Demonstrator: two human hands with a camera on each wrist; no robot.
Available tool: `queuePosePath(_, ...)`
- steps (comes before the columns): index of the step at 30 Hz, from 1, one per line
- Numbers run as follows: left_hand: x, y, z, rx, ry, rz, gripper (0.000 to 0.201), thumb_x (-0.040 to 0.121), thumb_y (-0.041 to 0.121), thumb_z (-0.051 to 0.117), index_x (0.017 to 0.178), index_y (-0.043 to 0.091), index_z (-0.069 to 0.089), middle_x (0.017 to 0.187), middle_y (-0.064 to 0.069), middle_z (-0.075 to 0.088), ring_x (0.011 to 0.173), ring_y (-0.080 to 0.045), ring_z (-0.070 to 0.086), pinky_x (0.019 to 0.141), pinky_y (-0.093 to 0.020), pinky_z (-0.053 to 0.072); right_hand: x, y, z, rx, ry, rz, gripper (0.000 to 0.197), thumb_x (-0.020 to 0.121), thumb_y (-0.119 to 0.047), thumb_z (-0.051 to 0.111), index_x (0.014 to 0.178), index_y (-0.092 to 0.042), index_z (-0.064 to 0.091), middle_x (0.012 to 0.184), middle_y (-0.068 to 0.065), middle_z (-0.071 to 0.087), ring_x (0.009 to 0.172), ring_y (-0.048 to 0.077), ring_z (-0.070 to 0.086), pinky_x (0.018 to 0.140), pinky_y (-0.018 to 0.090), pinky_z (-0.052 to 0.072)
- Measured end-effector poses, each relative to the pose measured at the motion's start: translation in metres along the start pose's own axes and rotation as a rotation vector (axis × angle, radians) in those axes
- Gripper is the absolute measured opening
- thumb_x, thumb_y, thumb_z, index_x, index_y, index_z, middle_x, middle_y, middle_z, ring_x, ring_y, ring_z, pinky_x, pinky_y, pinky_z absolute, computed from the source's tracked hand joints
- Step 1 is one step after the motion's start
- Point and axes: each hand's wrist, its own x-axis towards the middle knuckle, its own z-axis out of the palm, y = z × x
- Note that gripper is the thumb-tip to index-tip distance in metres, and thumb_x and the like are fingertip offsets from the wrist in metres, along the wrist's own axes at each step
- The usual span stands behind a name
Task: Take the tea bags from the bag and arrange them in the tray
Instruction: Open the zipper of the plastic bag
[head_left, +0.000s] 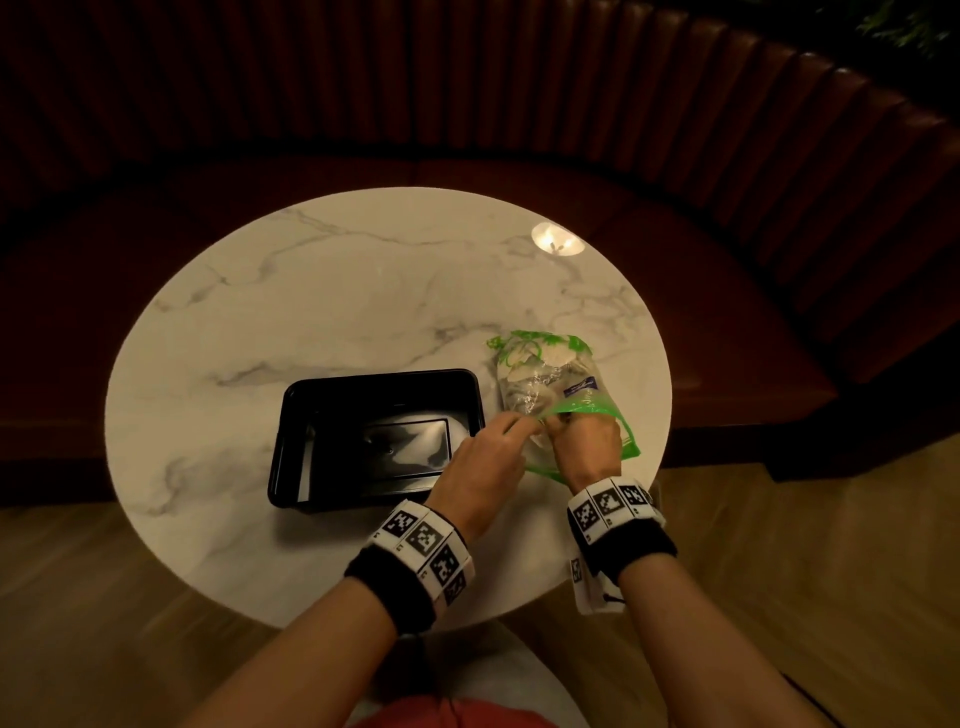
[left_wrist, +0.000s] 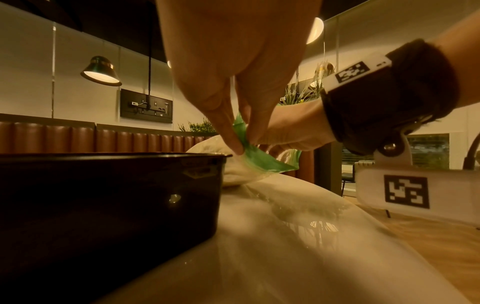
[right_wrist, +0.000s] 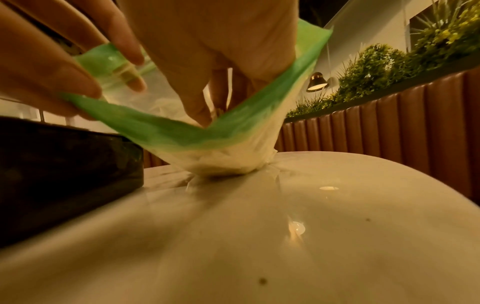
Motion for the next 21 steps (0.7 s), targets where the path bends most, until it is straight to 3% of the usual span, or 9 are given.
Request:
queuePosePath(2,0.001,0.001,0.001,0.007,0.003,0.0,0.044,0.087,-0.003,0.051,0.128,0.012,0.056,0.13,-0.006,0.054,0.106,-0.034,0.06,0.085,-0.047,0.05,0.0,0.0,0.001,-0.002,0.054,-0.005,0.035,0.1,-0.03,0.046,0.089,-0.004,0.066,0.097,0.019,0.067,0.091,0.033,0.063,0.074,0.033,0.042)
queuePosePath(5,0.003,0.002,-0.001,0.004,0.046,0.031,0.049,0.086,-0.003,0.053,0.134,0.01,0.054,0.133,-0.008,0.053,0.107,-0.036,0.06,0.086,-0.048,0.051,-0.007,0.003,-0.001,-0.022,0.167,-0.032,0.037,0.099,-0.037,0.048,0.094,-0.007,0.07,0.095,0.014,0.068,0.087,0.033,0.062,0.074,0.034,0.044)
queuePosePath(9,0.009,0.003,-0.007,-0.031,0.097,0.067,0.052,0.085,-0.003,0.057,0.136,0.008,0.053,0.134,-0.01,0.053,0.111,-0.034,0.06,0.086,-0.048,0.052,-0.022,0.008,-0.009,-0.013,0.223,-0.102,0.033,0.099,-0.037,0.047,0.111,-0.017,0.07,0.114,0.005,0.068,0.1,0.027,0.062,0.077,0.032,0.04)
queuePosePath(12,0.012,0.003,-0.008,-0.032,0.125,0.096,0.052,0.084,-0.003,0.059,0.134,0.007,0.055,0.129,-0.011,0.055,0.105,-0.035,0.062,0.081,-0.049,0.053,-0.031,0.012,-0.016,0.067,0.279,-0.129,0.029,0.098,-0.033,0.051,0.119,-0.021,0.068,0.122,0.0,0.067,0.104,0.027,0.063,0.079,0.032,0.041)
queuePosePath(17,0.017,0.001,-0.011,-0.025,0.138,0.133,0.055,0.083,-0.003,0.061,0.136,0.01,0.054,0.129,-0.01,0.057,0.106,-0.034,0.062,0.082,-0.049,0.054,-0.038,0.017,-0.031,0.174,0.382,-0.192,0.022,0.096,-0.03,0.058,0.102,-0.016,0.074,0.095,0.007,0.074,0.083,0.03,0.067,0.068,0.031,0.044)
queuePosePath(21,0.019,0.0,-0.016,-0.061,0.162,0.13,0.059,0.081,-0.003,0.063,0.138,0.013,0.054,0.13,-0.008,0.059,0.112,-0.03,0.06,0.087,-0.048,0.052,-0.043,0.02,-0.051,0.321,0.334,-0.18,0.023,0.091,-0.029,0.062,0.102,-0.014,0.076,0.085,0.007,0.074,0.079,0.025,0.067,0.071,0.042,0.054)
